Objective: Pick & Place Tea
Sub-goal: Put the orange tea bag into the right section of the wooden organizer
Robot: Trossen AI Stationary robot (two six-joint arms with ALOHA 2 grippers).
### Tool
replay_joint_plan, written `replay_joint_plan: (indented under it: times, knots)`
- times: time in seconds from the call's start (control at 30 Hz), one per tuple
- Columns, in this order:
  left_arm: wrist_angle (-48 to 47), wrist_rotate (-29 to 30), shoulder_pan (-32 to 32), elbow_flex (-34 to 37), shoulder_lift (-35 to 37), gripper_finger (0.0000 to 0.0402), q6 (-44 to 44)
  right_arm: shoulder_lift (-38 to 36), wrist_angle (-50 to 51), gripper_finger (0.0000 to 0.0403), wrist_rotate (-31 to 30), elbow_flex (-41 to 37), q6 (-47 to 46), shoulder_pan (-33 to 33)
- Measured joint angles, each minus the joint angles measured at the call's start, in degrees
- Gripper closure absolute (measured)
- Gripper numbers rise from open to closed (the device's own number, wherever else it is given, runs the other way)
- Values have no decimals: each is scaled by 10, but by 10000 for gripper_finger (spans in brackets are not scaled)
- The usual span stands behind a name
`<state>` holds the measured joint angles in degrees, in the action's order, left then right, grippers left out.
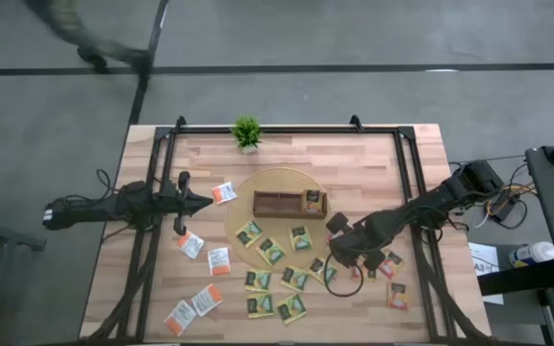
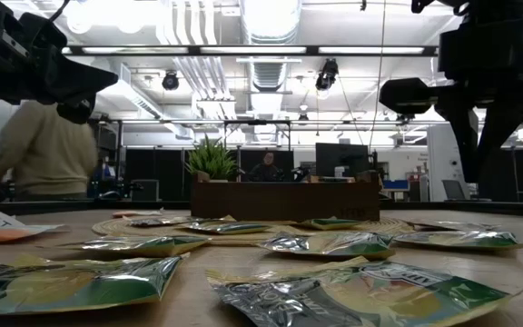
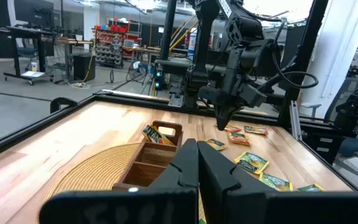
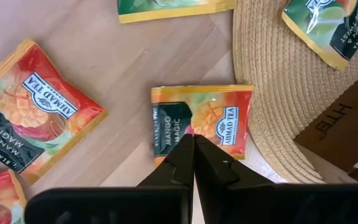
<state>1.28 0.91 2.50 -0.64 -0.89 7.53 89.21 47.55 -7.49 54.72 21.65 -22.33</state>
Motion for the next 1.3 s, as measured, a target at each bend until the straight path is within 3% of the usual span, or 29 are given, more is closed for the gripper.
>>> replay_joint_plan:
  times: [0.27, 0.43, 0.57, 0.9, 1.3]
  knots:
    - [0, 0, 0, 0, 0, 402, 0, 0, 0, 394, 3, 0, -7, 0]
    - [0, 0, 0, 0, 0, 402, 0, 0, 2, 391, 58, -5, -11, 0]
    - [0, 0, 0, 0, 0, 402, 0, 0, 2, 357, 89, -5, -11, 0]
    - [0, 0, 0, 0, 0, 402, 0, 14, -33, 256, 60, -24, -7, 17]
    - [0, 0, 0, 0, 0, 402, 0, 20, -89, 251, 64, -67, 8, 34]
